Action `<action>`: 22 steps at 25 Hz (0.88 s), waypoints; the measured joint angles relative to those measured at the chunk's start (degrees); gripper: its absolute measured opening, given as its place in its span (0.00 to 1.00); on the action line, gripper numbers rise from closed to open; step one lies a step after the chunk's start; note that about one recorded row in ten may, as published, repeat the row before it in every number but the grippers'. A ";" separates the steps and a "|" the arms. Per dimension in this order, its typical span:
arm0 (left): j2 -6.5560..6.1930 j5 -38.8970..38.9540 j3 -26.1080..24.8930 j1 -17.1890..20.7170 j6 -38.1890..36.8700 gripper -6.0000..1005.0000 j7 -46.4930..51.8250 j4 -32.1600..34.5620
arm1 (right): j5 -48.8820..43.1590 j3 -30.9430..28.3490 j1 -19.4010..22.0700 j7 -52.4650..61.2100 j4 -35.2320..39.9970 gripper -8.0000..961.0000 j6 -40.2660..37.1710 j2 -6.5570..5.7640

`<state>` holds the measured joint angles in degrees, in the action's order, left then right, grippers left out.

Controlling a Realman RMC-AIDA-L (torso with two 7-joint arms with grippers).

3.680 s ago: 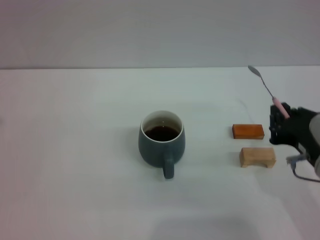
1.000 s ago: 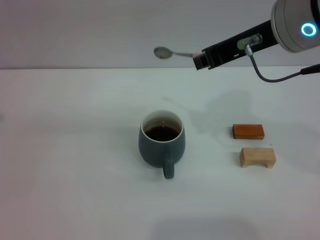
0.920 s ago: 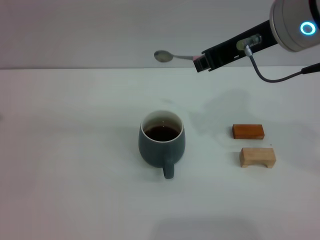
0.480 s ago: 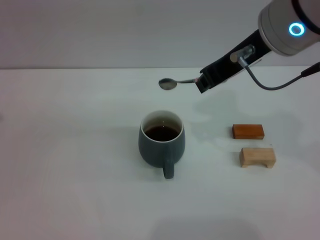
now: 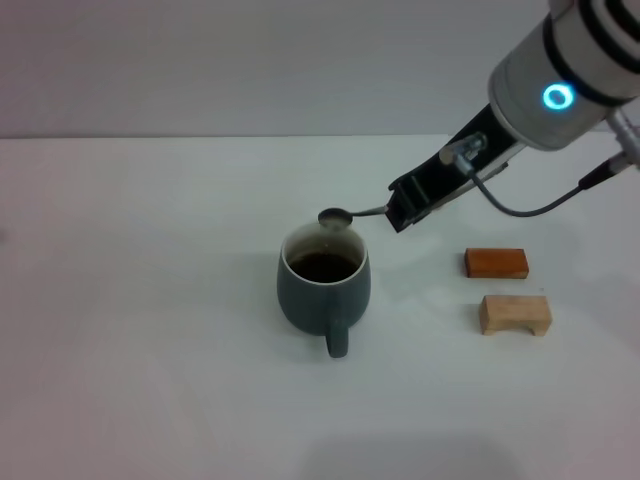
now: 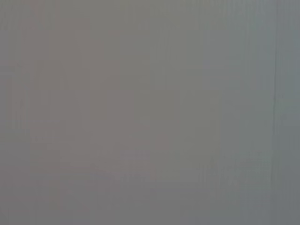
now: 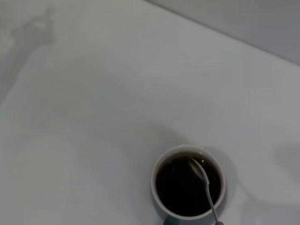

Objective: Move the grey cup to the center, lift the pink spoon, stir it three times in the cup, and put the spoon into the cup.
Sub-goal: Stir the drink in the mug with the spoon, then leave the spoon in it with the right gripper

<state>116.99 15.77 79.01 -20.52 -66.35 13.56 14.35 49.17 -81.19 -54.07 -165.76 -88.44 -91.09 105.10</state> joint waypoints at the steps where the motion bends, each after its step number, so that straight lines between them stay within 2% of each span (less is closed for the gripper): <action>1: 0.00 0.02 0.00 0.05 0.00 0.05 0.00 -0.01 | 0.00 0.00 -0.05 0.00 0.66 0.13 0.20 0.22; 7: 0.00 -0.25 0.01 0.45 -0.32 0.05 -0.02 -0.11 | -0.21 0.53 -0.87 0.01 4.61 0.13 1.70 1.02; 15: 0.23 -0.31 0.53 0.93 -1.11 0.05 0.46 0.19 | -0.26 1.48 -2.06 0.02 9.56 0.13 4.48 1.42; 22: 0.26 -0.31 0.37 0.92 -1.19 0.05 0.20 0.21 | -0.26 1.62 -3.98 0.02 14.45 0.13 5.46 2.57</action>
<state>117.25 15.46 79.38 -19.60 -67.55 13.76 14.55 48.91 -79.57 -58.04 -165.74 -73.99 -85.64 107.67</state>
